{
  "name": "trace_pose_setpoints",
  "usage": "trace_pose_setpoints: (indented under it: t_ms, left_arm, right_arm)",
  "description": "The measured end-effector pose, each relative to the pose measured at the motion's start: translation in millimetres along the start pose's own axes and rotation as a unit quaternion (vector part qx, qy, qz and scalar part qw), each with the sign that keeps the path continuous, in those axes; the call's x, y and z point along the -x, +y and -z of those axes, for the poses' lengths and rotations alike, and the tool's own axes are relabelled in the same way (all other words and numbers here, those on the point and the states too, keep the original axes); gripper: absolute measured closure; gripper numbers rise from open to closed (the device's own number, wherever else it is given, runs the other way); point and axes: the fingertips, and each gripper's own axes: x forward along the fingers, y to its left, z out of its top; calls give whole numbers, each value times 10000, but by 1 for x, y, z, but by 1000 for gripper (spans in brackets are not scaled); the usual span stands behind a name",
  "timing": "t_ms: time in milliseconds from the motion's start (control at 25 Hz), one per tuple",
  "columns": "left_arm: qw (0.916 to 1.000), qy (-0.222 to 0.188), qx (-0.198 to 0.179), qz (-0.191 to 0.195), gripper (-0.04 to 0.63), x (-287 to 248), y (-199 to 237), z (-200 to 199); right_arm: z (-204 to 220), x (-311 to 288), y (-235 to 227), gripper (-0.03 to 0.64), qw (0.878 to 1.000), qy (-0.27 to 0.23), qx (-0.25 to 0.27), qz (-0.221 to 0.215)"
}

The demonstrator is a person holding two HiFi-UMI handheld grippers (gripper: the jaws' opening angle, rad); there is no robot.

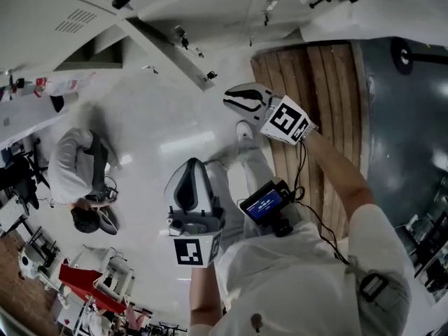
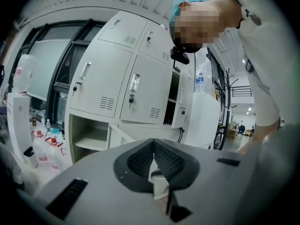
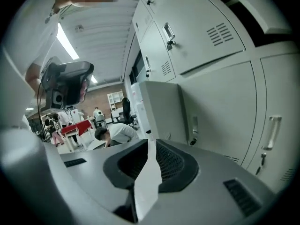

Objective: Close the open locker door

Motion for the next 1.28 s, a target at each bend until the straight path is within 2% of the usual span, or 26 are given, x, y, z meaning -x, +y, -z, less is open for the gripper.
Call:
trace_pose_setpoints:
  t_ms: [40, 80, 120, 280, 640, 880, 1280]
  left_arm:
    - [10000, 41, 20, 3, 588, -6, 2, 6]
    - [10000, 86, 41, 6, 588, -12, 4, 12]
    - [9999, 126, 64, 7, 588, -17, 7, 18]
    - [9997, 86, 211, 8, 588, -37, 15, 32]
    - [9991, 184, 377, -73, 588, -49, 39, 82]
    - [9981, 362, 493, -71, 588, -42, 43, 113]
    - [9971, 326, 613, -319, 588, -30, 56, 137]
  right_arm:
    - [6, -7, -5, 570, 9999, 22, -12, -113]
    - [13, -15, -9, 495, 9997, 71, 12, -241]
    - [20, -21, -12, 454, 9992, 148, 72, -374]
    - [41, -42, -28, 453, 9954, 374, 297, -834]
    - [44, -69, -32, 453, 9801, 474, 857, -1728]
    - [54, -84, -26, 453, 9736, 590, 1127, -1898]
    - [55, -101, 1, 454, 9674, 448, 1274, -2141]
